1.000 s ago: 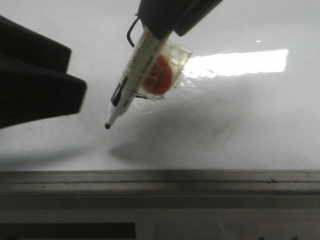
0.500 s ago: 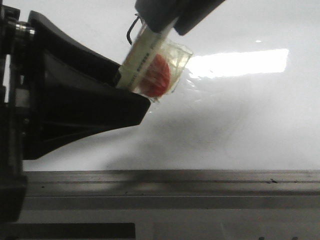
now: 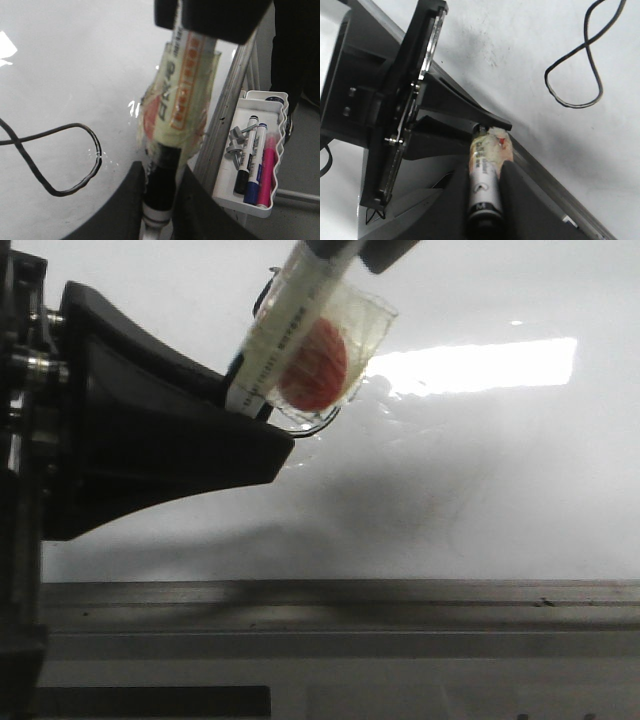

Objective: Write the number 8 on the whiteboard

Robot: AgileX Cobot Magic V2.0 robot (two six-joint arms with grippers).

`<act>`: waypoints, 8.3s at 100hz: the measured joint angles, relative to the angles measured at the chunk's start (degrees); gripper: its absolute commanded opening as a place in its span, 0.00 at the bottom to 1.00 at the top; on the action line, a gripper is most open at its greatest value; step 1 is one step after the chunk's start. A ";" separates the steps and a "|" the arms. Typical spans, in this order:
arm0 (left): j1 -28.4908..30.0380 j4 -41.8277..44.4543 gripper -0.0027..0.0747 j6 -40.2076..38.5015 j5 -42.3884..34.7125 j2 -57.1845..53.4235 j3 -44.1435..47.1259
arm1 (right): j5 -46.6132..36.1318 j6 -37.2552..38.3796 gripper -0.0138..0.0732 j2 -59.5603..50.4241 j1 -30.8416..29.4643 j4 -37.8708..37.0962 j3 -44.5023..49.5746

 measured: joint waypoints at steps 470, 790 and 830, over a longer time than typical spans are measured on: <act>11.25 -22.02 0.01 -0.48 28.07 -60.04 14.46 | -12.00 2.05 0.09 -64.82 0.00 -17.34 43.71; 52.87 -11.57 0.01 -8.89 37.66 -64.53 23.30 | -37.07 0.81 0.09 -64.82 -25.37 -15.39 54.43; 52.87 -11.57 0.01 -8.89 37.66 -64.53 23.30 | -41.44 -22.54 0.09 -64.82 -50.20 4.47 57.29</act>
